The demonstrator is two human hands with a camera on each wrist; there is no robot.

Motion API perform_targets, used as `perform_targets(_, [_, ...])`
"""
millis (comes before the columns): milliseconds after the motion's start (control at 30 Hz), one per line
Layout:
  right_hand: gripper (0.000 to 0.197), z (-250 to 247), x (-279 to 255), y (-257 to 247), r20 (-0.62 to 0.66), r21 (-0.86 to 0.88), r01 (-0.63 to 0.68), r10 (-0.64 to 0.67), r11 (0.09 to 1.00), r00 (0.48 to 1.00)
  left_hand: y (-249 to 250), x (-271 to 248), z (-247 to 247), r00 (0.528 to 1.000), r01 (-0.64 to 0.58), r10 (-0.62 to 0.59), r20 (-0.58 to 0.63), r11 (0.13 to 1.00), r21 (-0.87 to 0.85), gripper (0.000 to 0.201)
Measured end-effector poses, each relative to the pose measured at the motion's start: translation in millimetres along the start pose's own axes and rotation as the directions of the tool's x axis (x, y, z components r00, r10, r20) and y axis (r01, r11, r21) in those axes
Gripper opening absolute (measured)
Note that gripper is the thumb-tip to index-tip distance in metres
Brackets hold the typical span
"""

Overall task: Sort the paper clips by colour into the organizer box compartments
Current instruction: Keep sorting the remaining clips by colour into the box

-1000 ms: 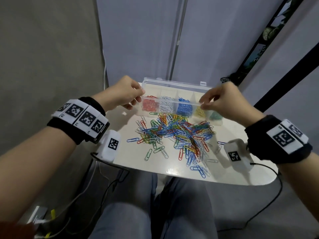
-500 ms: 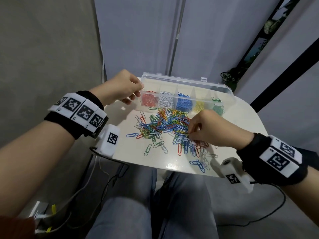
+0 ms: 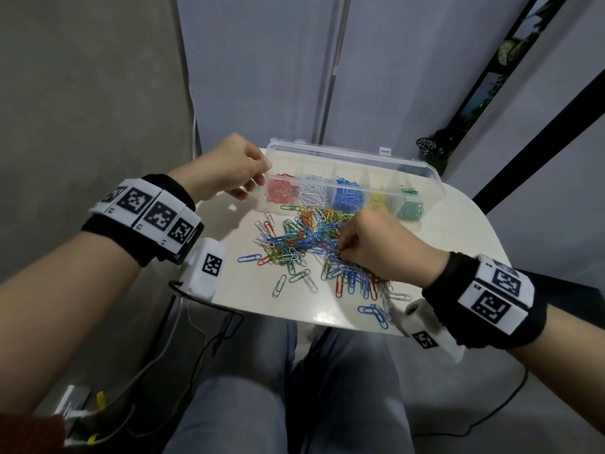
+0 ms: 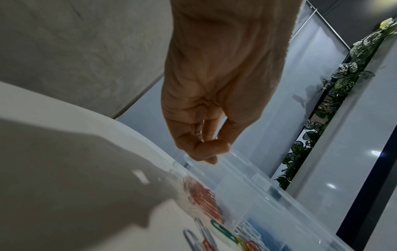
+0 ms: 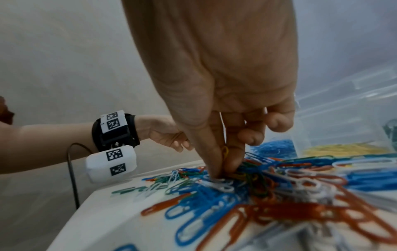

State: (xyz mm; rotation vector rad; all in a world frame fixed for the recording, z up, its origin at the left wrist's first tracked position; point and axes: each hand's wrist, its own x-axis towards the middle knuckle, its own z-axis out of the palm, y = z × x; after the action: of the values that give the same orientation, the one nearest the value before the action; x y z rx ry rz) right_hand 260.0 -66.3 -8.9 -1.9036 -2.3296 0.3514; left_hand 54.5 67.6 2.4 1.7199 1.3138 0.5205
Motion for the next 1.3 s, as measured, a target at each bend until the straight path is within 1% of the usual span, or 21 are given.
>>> perform_targets(67, [0.007,-1.6,1.8,2.8,0.010,0.016,-0.006,0.006,1.000,1.000,-0.2,-0.4,0.1,1.000,0.000,0.000,-0.001,1.000,-0.002,0.023])
perform_targets(133, [0.006,-6.9,4.3,6.6,0.034,0.127,-0.058,0.054,0.990,0.998,-0.2,-0.7,0.3,1.000,0.001,-0.001,-0.001,1.000,-0.001,0.024])
perform_targets(200, [0.003,-14.2,6.4,11.0,0.023,0.277,-0.137,0.136,0.951,0.990,0.1,-0.7,0.0,1.000,0.000,0.000,0.000,1.000,0.004,0.024])
perform_targets(267, [0.004,-21.6,6.9,16.4,0.000,0.438,-0.218,0.243,0.872,0.970,0.5,-0.5,-0.2,1.000,-0.002,0.002,0.001,1.000,0.003,0.024])
perform_targets(300, [0.005,-25.2,6.9,19.2,-0.003,0.519,-0.239,0.281,0.821,0.960,0.9,-0.3,-0.2,1.000,-0.002,0.002,0.002,1.000,0.002,0.024])
perform_targets(367, [0.005,-33.0,6.9,23.1,0.021,0.660,-0.246,0.310,0.709,0.950,1.3,-0.4,-0.1,1.000,-0.001,0.001,0.005,1.000,0.000,0.024])
perform_targets(433, [0.005,-40.3,7.9,27.0,0.048,0.743,-0.253,0.327,0.619,0.944,1.4,-0.5,-0.2,1.000,-0.001,0.001,0.005,1.000,0.000,0.024])
perform_targets(500, [0.004,-47.2,9.9,30.8,0.032,0.786,-0.247,0.362,0.567,0.932,1.7,-0.8,-0.4,1.000,-0.001,0.001,0.003,1.000,0.000,0.023])
perform_targets(533, [0.004,-50.8,11.5,32.7,-0.003,0.790,-0.231,0.381,0.568,0.924,1.9,-0.8,-0.5,1.000,-0.001,0.001,0.003,1.000,0.001,0.023])
perform_targets(567, [0.004,-54.7,13.3,34.7,-0.056,0.779,-0.209,0.397,0.591,0.916,1.9,-0.7,-0.5,1.000,0.000,0.000,0.004,1.000,0.002,0.023])
perform_targets(667, [0.006,-66.5,20.9,43.1,-0.249,0.667,-0.157,0.417,0.728,0.874,2.0,-0.7,-1.2,1.000,0.002,-0.002,0.007,1.000,0.005,0.022])
perform_targets(733, [0.006,-71.9,28.2,50.2,-0.365,0.556,-0.165,0.418,0.815,0.832,1.9,-1.0,-1.4,1.000,0.001,-0.001,0.004,1.000,0.010,0.022])
perform_targets(800, [0.004,-74.1,35.3,55.3,-0.431,0.453,-0.206,0.415,0.867,0.801,2.2,-1.4,-1.3,1.000,-0.003,0.003,0.004,1.000,0.012,0.022])
perform_targets(867, [0.006,-72.9,40.3,57.4,-0.411,0.406,-0.249,0.419,0.879,0.810,2.2,-1.8,-0.9,1.000,-0.004,0.004,0.006,1.000,0.014,0.022])
perform_targets(933, [0.013,-70.2,42.7,59.2,-0.353,0.405,-0.283,0.435,0.869,0.829,2.1,-2.1,-0.7,1.000,-0.004,0.004,0.005,1.000,0.014,0.023])
perform_targets(967, [0.016,-68.9,42.7,60.1,-0.337,0.410,-0.296,0.445,0.863,0.830,2.0,-2.0,-0.6,1.000,-0.004,0.004,0.006,1.000,0.012,0.023])
perform_targets(1067, [0.017,-67.1,36.6,59.0,-0.358,0.398,-0.279,0.429,0.874,0.829,1.5,-1.5,-1.1,1.000,-0.003,0.003,0.007,1.000,0.010,0.024])
perform_targets(1100, [0.016,-66.3,32.7,57.6,-0.354,0.374,-0.263,0.399,0.889,0.846,1.3,-1.1,-1.2,1.000,-0.004,0.004,0.007,1.000,0.011,0.023])
perform_targets(1167, [0.012,-63.6,22.4,52.8,-0.288,0.314,-0.223,0.316,0.923,0.904,1.1,-0.2,-1.5,1.000,-0.005,0.005,0.008,1.000,0.015,0.023])
perform_targets(1233, [0.011,-59.5,11.4,48.1,-0.166,0.247,-0.174,0.219,0.953,0.962,0.8,-0.3,-1.2,1.000,-0.004,0.003,0.007,1.000,0.017,0.021])
perform_targets(1300, [0.014,-53.2,4.1,45.6,-0.055,0.180,-0.147,0.160,0.972,0.986,0.6,-0.4,-0.7,1.000,-0.006,0.006,0.006,1.000,0.017,0.021])
